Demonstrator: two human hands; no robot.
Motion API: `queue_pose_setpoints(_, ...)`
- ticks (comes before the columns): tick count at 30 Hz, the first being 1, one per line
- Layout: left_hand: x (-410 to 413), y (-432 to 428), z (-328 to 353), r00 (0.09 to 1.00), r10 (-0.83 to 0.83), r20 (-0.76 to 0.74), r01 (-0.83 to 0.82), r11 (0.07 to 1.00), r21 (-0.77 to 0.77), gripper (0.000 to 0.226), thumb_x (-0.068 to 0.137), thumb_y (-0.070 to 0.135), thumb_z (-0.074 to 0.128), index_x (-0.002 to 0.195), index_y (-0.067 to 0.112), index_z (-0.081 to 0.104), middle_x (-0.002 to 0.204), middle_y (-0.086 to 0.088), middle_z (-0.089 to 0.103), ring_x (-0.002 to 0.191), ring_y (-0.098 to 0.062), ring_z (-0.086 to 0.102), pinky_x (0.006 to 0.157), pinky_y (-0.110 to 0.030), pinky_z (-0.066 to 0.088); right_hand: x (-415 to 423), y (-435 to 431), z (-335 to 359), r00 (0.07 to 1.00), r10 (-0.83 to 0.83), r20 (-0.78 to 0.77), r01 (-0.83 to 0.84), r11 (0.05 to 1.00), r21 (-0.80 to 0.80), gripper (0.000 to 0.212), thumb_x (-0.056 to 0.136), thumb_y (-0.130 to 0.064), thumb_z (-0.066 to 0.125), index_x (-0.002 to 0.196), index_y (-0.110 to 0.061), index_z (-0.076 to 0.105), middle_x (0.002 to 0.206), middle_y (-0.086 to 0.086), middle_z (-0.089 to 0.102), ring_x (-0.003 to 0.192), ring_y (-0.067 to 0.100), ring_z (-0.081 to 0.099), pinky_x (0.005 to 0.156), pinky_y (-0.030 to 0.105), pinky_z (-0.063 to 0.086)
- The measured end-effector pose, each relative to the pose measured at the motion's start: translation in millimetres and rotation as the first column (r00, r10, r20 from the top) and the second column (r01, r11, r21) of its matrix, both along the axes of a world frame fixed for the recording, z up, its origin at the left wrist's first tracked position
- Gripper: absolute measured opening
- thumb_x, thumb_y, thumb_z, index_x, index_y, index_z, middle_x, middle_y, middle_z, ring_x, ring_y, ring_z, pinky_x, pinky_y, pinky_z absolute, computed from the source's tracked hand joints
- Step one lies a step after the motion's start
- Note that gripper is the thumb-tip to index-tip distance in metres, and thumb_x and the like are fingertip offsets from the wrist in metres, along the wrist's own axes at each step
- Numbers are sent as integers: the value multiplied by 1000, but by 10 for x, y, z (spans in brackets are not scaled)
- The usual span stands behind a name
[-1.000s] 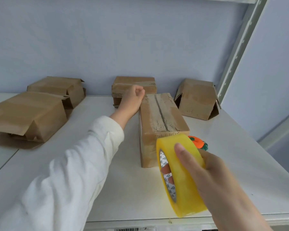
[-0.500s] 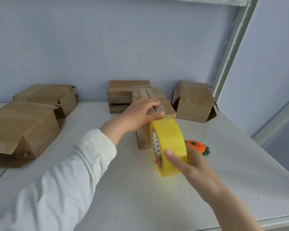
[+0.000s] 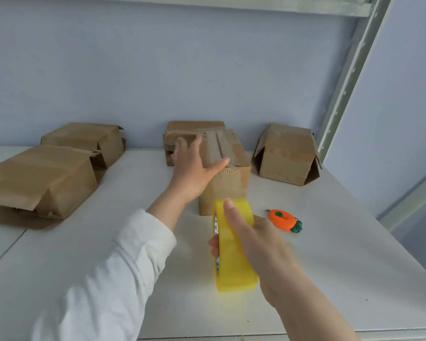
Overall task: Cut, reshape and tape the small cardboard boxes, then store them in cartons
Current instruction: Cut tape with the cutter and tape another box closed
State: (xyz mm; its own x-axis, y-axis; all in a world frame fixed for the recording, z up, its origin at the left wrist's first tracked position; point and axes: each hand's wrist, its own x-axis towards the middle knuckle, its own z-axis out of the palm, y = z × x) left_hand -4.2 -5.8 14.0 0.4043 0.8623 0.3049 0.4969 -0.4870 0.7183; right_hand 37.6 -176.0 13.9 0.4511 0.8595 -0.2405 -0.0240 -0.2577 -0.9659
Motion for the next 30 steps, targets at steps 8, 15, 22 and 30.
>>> queue_pose_setpoints(8, -163, -769, -97, 932, 156, 328, 170, 611, -773, 43, 86, 41, 59, 113, 8, 64, 78, -2, 70, 95, -28, 63, 81, -30, 47, 313, -80, 25, 979, 201, 21, -199, 978, -67, 50, 88, -63, 36, 101, -23, 63, 94, 0, 71, 89, 17, 66, 87, 35, 52)
queue_pose_setpoints(15, -191, -796, -83, 917, 190, 352, 185, 578, -795, 20, 88, 28, 57, 99, 12, 62, 84, -6, 60, 73, -16, 59, 66, -25, 46, 1354, 51, -428, 646, 81, 759, 191, 945, -264, 51, 94, -47, 43, 133, -14, 47, 137, 12, 36, 128, 29, 25, 100, 36, 32)
queue_pose_setpoints(22, -148, -783, -61, 909, 206, 362, 163, 625, -764, 34, 88, 21, 57, 117, 3, 62, 97, -9, 63, 80, -16, 60, 62, -20, 46, 1416, 184, -560, 849, -65, 525, 58, 998, 29, 13, 87, -17, 65, 96, -16, 56, 108, 7, 60, 91, 17, 52, 72, 23, 41)
queue_pose_setpoints(30, -132, -727, -149, 882, 164, 442, 184, 743, -643, 22, 90, 28, 57, 95, 9, 65, 78, 0, 65, 67, -10, 58, 53, -13, 46, 909, 486, 135, 617, -7, 787, -427, 837, 343, 22, 87, -10, 63, 104, -24, 60, 95, -15, 59, 83, -6, 52, 73, 3, 38)
